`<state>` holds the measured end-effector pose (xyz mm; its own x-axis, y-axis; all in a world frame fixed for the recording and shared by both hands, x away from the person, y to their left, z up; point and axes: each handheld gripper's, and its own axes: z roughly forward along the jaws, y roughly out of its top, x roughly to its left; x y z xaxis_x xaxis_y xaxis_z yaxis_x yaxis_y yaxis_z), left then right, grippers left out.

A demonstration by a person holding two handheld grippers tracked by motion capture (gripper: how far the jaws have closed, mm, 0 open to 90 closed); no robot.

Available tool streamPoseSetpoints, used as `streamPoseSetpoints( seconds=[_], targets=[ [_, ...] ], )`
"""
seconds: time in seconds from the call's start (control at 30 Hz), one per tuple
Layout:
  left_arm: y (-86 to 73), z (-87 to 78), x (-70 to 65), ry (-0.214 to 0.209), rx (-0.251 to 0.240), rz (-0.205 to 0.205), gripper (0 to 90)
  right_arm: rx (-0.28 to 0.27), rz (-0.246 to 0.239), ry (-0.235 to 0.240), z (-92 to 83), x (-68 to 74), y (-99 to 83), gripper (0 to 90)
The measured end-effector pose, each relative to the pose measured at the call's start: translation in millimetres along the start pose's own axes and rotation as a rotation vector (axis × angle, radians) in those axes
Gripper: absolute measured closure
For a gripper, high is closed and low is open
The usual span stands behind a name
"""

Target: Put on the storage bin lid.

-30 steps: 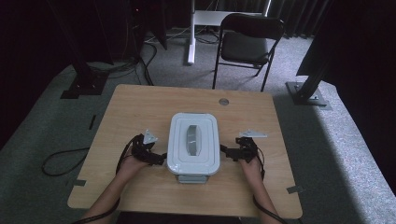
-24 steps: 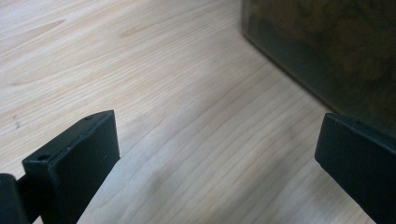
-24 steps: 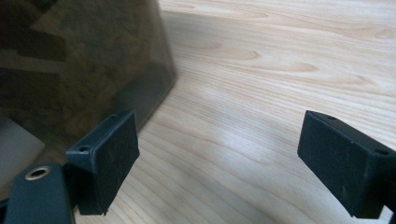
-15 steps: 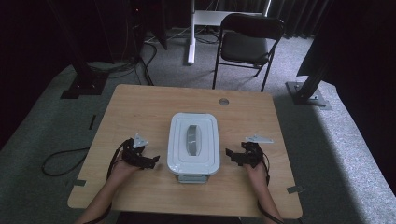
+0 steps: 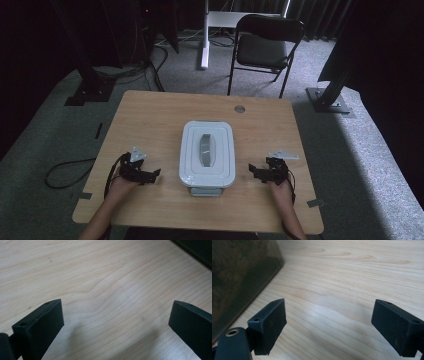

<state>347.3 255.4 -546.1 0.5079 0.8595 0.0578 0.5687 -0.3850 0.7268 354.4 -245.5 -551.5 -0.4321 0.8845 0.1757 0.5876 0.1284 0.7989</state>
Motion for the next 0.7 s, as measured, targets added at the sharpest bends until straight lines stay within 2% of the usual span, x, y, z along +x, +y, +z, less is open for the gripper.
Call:
streamPoseSetpoints(
  seconds=[0.33, 0.7],
  targets=[
    [-15.9, -10.8, 11.8, 0.041, -0.009, -0.046, 0.4, -0.012, 0.034, -0.061, -17.3, -15.7, -12.2, 11.7],
    [-30.9, -21.0, 25.0, 0.084, -0.002, -0.104, 0.4, -0.029, 0.076, -0.147, -39.5, -24.5, -28.9, 11.7]
  ],
)
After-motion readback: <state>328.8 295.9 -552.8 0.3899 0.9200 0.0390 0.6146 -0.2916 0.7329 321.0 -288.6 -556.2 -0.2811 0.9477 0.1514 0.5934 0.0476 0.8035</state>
